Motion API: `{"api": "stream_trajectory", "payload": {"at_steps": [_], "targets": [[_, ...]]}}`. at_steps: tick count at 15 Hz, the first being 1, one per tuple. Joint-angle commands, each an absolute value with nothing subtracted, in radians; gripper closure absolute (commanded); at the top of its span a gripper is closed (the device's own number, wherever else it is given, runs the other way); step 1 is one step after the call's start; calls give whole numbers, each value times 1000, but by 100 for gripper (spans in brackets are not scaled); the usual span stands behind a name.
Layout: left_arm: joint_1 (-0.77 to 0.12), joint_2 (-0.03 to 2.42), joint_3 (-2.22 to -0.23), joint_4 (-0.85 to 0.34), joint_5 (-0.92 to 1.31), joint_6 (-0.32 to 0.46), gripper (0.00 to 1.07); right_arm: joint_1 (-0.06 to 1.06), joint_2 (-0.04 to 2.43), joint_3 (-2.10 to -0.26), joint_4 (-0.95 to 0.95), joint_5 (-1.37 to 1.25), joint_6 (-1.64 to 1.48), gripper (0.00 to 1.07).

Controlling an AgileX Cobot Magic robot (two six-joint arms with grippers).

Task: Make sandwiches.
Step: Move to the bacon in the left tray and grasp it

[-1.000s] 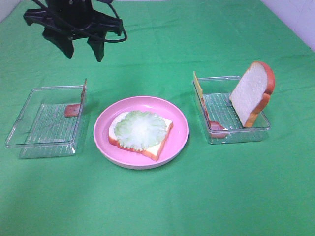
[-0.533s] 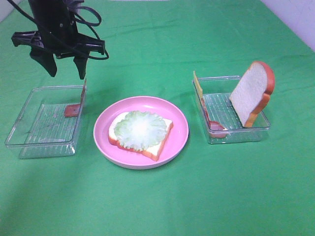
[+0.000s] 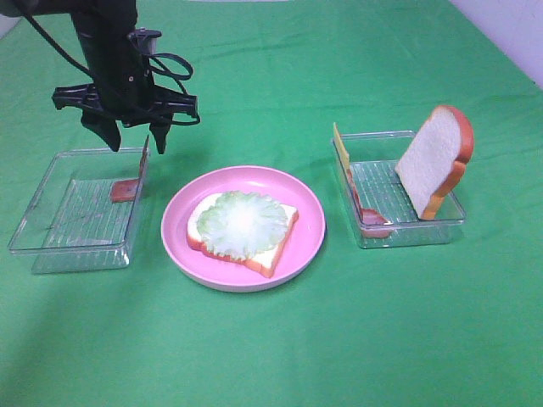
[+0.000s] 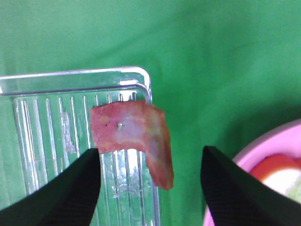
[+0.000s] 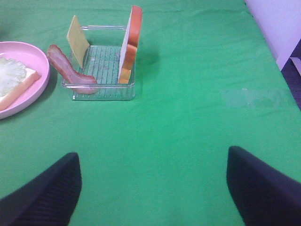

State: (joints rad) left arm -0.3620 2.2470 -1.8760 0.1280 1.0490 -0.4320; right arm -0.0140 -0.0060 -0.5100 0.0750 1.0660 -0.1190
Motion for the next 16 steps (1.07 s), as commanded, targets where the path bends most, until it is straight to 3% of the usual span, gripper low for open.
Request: {"api": "stream_trajectory", "payload": {"at_steps": [1,13,15,16], "targets": [[-359,2249,-1881,126,1025,-449,46,-16,-19,-505,78,1060,-131,28],[-338,2278,-1881,110,1029,-452,46,-16,-19,-505,78,1060,-131,28],[-338,2279,-1881,109,1029,-452,51,-16,-19,-505,78,1060,-131,28],[-338,2279,-1881,103,1029,-452,62,-16,-19,-505,78,1060,-131,28]]}}
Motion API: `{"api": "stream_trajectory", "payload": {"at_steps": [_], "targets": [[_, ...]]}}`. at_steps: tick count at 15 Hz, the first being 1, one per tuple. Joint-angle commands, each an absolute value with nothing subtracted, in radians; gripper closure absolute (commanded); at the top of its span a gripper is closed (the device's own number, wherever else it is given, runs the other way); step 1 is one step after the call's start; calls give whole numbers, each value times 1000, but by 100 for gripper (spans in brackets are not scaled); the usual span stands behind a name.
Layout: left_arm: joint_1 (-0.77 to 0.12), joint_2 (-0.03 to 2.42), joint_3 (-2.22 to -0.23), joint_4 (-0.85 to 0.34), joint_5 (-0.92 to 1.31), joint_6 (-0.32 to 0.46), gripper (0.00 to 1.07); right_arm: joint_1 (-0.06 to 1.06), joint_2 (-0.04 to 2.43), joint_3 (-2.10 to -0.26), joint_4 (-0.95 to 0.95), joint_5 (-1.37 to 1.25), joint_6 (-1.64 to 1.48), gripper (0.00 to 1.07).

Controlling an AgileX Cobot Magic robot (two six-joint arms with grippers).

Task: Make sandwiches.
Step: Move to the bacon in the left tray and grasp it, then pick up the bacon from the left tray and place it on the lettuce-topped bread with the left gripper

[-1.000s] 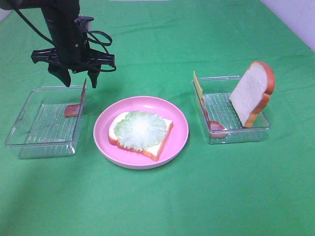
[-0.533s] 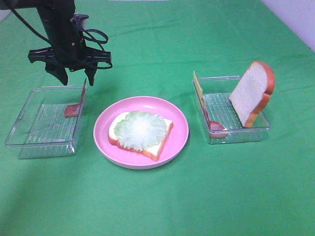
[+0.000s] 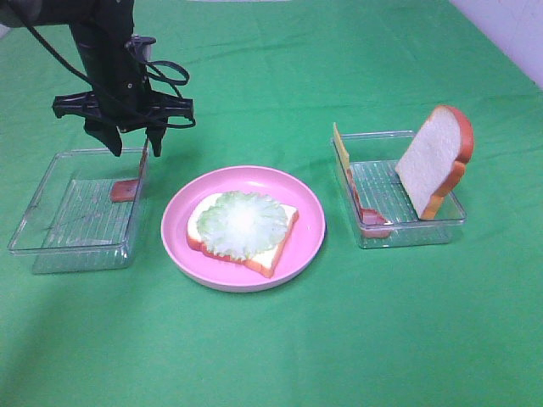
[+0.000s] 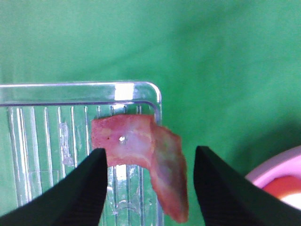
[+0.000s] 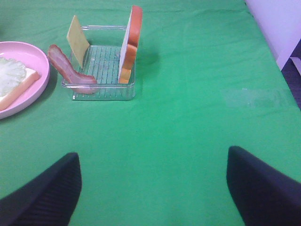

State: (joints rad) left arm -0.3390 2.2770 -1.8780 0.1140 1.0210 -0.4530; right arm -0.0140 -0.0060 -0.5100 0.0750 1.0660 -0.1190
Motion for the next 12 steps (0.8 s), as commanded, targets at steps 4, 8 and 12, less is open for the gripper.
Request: {"api": "stream_trajectory", "payload": {"at_steps": [4,8,12], "targets": [[-338,2279,-1881,103,1011,-452,84,-16,-19,-505,78,1060,-131,28],[-338,2279,-1881,77,1003,-452,103,-16,-19,-505,78,1060,-131,28],[-338,2274,-1883,76,1009,-443,107,-16,-19,-505,78,1060,-131,28]]}}
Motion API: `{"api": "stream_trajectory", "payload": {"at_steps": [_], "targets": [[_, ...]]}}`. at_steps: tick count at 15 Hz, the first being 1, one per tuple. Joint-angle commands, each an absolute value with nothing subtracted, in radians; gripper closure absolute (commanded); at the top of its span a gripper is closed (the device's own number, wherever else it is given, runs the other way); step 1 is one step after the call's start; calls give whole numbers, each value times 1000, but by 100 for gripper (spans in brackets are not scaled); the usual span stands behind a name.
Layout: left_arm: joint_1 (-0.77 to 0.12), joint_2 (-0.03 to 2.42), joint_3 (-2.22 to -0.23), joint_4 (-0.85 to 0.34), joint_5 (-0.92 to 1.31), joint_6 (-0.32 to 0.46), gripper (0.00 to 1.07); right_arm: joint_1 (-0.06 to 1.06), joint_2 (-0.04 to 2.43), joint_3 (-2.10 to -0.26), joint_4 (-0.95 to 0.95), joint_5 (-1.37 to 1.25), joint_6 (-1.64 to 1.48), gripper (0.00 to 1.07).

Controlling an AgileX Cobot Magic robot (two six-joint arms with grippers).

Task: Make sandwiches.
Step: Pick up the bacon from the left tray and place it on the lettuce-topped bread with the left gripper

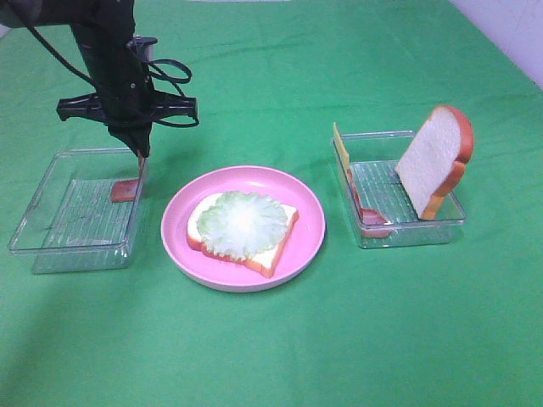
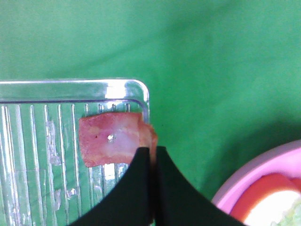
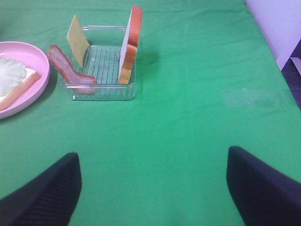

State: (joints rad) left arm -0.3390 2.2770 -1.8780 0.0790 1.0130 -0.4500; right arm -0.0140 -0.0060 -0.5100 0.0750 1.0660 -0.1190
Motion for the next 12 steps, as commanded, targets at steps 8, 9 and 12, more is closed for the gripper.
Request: {"api": "stream_trajectory", "payload": {"at_steps": [8,9,12], "targets": [[-341,2116,-1917,-234,1079,-236,107,-16,-19,-505,78,1060,-131,28],[-345,2115,-1917,-357,1087,-171,107,-16,-19,-505,78,1060,-131,28],[-389,2132,-1915,-472,1086,-86,107,-16,-19,-505,78,1060,-131,28]]}}
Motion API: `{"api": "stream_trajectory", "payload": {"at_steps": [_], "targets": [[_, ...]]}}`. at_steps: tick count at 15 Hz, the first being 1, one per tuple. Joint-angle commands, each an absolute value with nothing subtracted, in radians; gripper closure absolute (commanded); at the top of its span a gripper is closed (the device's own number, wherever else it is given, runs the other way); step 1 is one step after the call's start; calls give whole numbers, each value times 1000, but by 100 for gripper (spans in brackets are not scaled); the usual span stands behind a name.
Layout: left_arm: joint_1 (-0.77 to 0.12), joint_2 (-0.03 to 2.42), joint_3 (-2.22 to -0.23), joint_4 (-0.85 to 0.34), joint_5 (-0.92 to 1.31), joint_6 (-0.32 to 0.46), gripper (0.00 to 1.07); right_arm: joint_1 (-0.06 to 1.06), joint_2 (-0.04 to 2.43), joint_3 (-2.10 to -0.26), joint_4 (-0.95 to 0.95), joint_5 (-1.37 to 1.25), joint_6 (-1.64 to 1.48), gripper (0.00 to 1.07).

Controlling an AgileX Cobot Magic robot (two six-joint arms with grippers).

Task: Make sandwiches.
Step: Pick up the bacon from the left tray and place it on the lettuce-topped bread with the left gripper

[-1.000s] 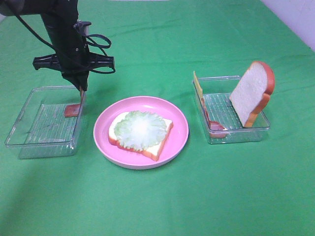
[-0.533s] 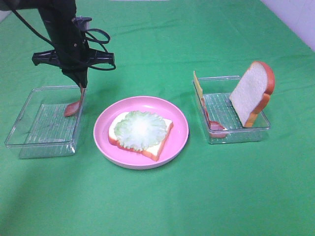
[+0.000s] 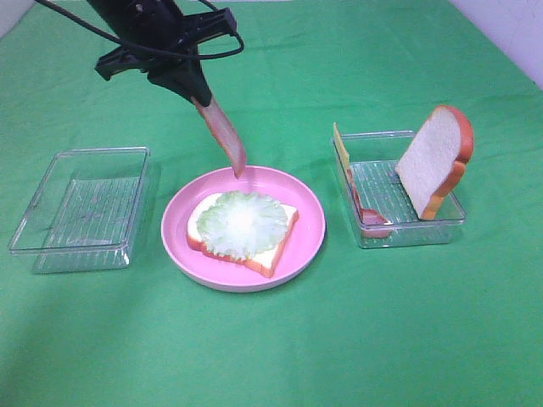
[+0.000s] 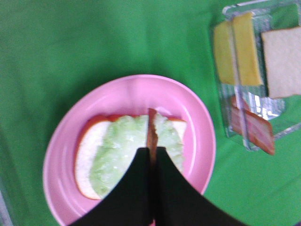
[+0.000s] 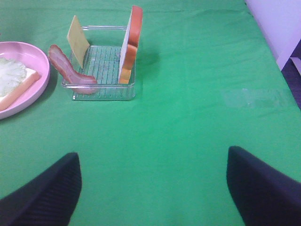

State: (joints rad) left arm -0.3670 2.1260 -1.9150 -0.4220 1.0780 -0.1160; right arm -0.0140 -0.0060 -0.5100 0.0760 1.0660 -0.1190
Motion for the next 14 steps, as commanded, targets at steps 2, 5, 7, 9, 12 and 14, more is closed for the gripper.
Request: {"api": "stream_trajectory", "payload": {"at_steps": [2,5,7,9,12,14], "targets": [[-454,2150,-1915,-488,1086,-62,107,-16,-19,-505,78,1060,-131,28],[-547,2190,-1915,-480,1087,-55,107,-16,-19,-505,78,1060,-131,28],[-561,2218,-1915,-462,1095,-54,107,-16,-19,-505,78,1060,-131,28],[-561,2236,-1915,-404,1124,-84,107,-16,-19,-505,78,1060,-131,28],[-561,2241,-1915,-248,1142,-176,107,-16,-19,-505,78,1060,-131,28],[-561,2247,-1915,-177,1140,-211,107,-16,-19,-505,78,1060,-131,28]]}}
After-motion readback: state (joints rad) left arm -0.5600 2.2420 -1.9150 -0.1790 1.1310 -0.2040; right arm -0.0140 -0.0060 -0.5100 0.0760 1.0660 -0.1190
